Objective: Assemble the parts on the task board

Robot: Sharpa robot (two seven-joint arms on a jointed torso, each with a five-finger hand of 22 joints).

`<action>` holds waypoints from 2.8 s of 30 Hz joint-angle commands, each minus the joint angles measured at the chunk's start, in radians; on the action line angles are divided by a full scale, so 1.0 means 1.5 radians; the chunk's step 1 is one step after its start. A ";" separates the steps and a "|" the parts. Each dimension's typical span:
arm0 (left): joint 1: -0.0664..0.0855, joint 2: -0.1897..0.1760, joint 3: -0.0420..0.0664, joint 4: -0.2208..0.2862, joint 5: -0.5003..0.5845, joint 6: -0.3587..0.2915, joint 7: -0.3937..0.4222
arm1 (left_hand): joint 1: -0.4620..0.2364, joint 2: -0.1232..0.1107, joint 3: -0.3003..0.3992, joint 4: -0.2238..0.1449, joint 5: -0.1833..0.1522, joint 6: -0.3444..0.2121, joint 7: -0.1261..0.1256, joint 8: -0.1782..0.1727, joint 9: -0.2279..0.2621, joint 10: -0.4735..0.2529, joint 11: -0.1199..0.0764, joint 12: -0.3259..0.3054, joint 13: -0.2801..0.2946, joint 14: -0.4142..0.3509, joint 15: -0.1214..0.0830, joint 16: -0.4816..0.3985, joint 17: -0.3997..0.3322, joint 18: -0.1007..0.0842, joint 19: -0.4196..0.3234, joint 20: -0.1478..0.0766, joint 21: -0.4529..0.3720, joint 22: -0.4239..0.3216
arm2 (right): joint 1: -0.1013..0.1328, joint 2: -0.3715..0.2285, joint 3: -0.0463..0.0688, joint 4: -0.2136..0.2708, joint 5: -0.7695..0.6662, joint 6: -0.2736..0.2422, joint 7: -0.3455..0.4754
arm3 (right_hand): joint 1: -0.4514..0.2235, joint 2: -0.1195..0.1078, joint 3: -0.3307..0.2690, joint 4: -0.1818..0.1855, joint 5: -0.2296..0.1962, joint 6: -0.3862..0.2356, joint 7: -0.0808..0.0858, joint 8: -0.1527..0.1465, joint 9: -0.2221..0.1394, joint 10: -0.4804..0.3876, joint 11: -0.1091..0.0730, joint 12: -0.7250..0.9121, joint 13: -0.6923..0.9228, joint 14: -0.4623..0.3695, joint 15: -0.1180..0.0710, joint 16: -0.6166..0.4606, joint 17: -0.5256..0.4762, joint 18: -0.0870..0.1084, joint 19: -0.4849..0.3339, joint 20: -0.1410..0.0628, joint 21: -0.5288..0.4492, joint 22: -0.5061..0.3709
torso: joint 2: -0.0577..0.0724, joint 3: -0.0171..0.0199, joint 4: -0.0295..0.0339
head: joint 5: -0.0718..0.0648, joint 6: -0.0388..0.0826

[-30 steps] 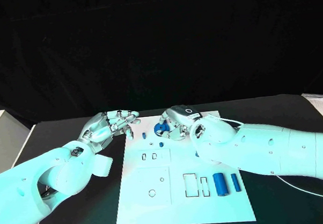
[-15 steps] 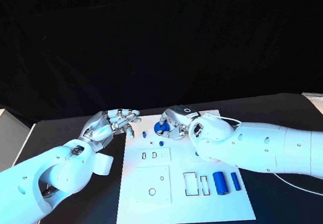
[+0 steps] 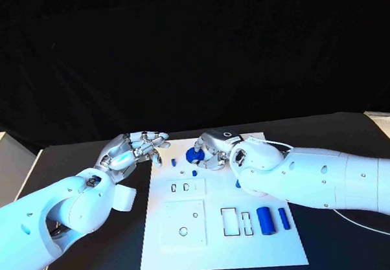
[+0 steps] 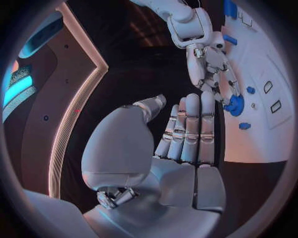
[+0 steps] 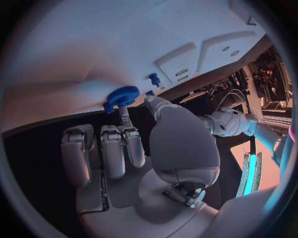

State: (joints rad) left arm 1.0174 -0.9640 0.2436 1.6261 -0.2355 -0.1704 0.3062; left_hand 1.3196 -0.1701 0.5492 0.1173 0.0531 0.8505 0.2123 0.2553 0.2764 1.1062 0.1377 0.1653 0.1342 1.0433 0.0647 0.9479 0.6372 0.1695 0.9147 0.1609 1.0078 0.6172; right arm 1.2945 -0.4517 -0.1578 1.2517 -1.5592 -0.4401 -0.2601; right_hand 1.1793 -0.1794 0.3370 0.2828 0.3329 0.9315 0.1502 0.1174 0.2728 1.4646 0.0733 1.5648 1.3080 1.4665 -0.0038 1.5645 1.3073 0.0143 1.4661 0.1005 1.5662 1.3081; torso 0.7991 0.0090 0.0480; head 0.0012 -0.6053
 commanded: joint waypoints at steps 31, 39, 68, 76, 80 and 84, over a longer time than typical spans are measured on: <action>-0.016 0.003 0.000 -0.016 0.006 0.008 0.015 | 0.000 0.004 0.006 -0.005 -0.002 -0.004 -0.001 -0.003 0.003 -0.004 0.001 0.002 0.005 -0.029 0.003 -0.040 -0.017 0.010 -0.024 0.004 -0.025 -0.017 | 0.008 -0.203 0.017 0.101 0.332 -0.053 0.310 | 0.125 -0.038 0.053 -0.088 -0.069 0.018 0.009 0.002 -0.002 0.063 0.005 -0.004 0.167 0.066 0.002 0.000 0.162 -0.010 0.070 0.001 0.003 0.175 | -0.017 0.0080 -0.0131 | 0.005 0.001; -0.024 0.010 0.000 -0.019 0.007 0.015 0.016 | 0.000 0.004 0.005 -0.006 -0.002 -0.003 -0.001 -0.003 0.003 -0.003 0.000 0.004 0.006 -0.022 0.002 -0.036 -0.017 0.010 -0.022 0.004 -0.025 -0.018 | 0.006 -0.256 0.018 0.085 0.328 0.027 0.313 | 0.143 -0.044 0.056 -0.104 -0.067 0.015 0.010 0.000 -0.003 0.058 0.005 -0.009 0.163 0.066 0.003 0.000 0.163 -0.010 0.070 0.002 0.003 0.175 | -0.020 0.0118 -0.0129 | -0.009 -0.002; -0.029 0.011 0.000 -0.021 0.004 0.023 0.016 | -0.001 0.004 0.001 -0.012 -0.002 0.010 -0.011 0.006 0.008 0.005 -0.008 0.014 0.013 -0.009 -0.005 -0.028 -0.013 0.010 -0.012 -0.003 -0.019 -0.018 | -0.010 -0.270 0.017 0.010 0.282 0.086 0.271 | 0.130 -0.046 0.041 -0.098 -0.082 0.000 0.016 -0.009 -0.008 0.054 0.010 -0.014 0.159 0.067 0.010 0.000 0.164 -0.010 0.070 0.007 0.003 0.175 | -0.020 0.0127 -0.0133 | -0.018 -0.017; -0.029 0.011 0.000 -0.021 0.004 0.023 0.016 | -0.002 0.004 0.001 -0.012 -0.002 0.010 -0.010 0.006 0.008 0.002 -0.007 0.013 0.012 -0.009 -0.004 -0.028 -0.012 0.010 -0.012 -0.003 -0.019 -0.019 | -0.014 -0.259 0.017 -0.001 0.280 0.087 0.265 | 0.127 -0.038 0.038 -0.093 -0.073 0.003 0.016 -0.007 -0.007 0.056 0.011 -0.011 0.161 0.067 0.011 0.001 0.165 -0.010 0.070 0.009 0.003 0.175 | -0.020 0.0127 -0.0138 | -0.017 -0.021; -0.029 0.011 0.000 -0.021 0.004 0.023 0.016 | -0.002 0.004 0.001 -0.012 -0.002 0.009 -0.010 0.005 0.008 0.001 -0.007 0.012 0.012 -0.009 -0.004 -0.028 -0.012 0.010 -0.012 -0.003 -0.019 -0.019 | -0.017 -0.255 0.017 -0.006 0.277 0.084 0.262 | 0.127 -0.035 0.039 -0.092 -0.072 0.006 0.016 -0.006 -0.007 0.057 0.011 -0.010 0.163 0.067 0.011 0.001 0.166 -0.010 0.070 0.009 0.003 0.175 | -0.020 0.0126 -0.0131 | -0.016 -0.022; -0.029 0.011 0.000 -0.021 0.004 0.023 0.015 | -0.002 0.004 0.001 -0.012 -0.002 0.009 -0.010 0.005 0.008 0.001 -0.007 0.012 0.012 -0.009 -0.004 -0.028 -0.012 0.010 -0.012 -0.003 -0.019 -0.019 | -0.019 -0.252 0.017 -0.009 0.276 0.081 0.259 | 0.128 -0.031 0.041 -0.091 -0.070 0.009 0.016 -0.004 -0.006 0.059 0.011 -0.008 0.164 0.067 0.011 0.001 0.167 -0.010 0.070 0.009 0.003 0.175 | -0.020 0.0119 -0.0123 | -0.016 -0.023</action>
State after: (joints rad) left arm 0.9736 -0.9489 0.2436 1.5929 -0.2327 -0.1529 0.3164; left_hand 1.3196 -0.1701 0.5520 0.1034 0.0531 0.8667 0.1963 0.2638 0.2871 1.1151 0.1287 0.1886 0.1534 1.0241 0.0555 0.9014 0.6178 0.1696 0.8935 0.1571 0.9761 0.5905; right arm 1.2664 -0.8314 -0.1328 1.2398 -1.1297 -0.3280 0.1355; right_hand 1.3689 -0.2370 0.3974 0.1423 0.2244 0.9375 0.1734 0.1078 0.2628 1.4673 0.0831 1.5468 1.3079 1.4665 0.0035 1.5644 1.3073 0.0144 1.4661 0.1077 1.5661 1.3081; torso 0.7694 0.0276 0.0284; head -0.0231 -0.6384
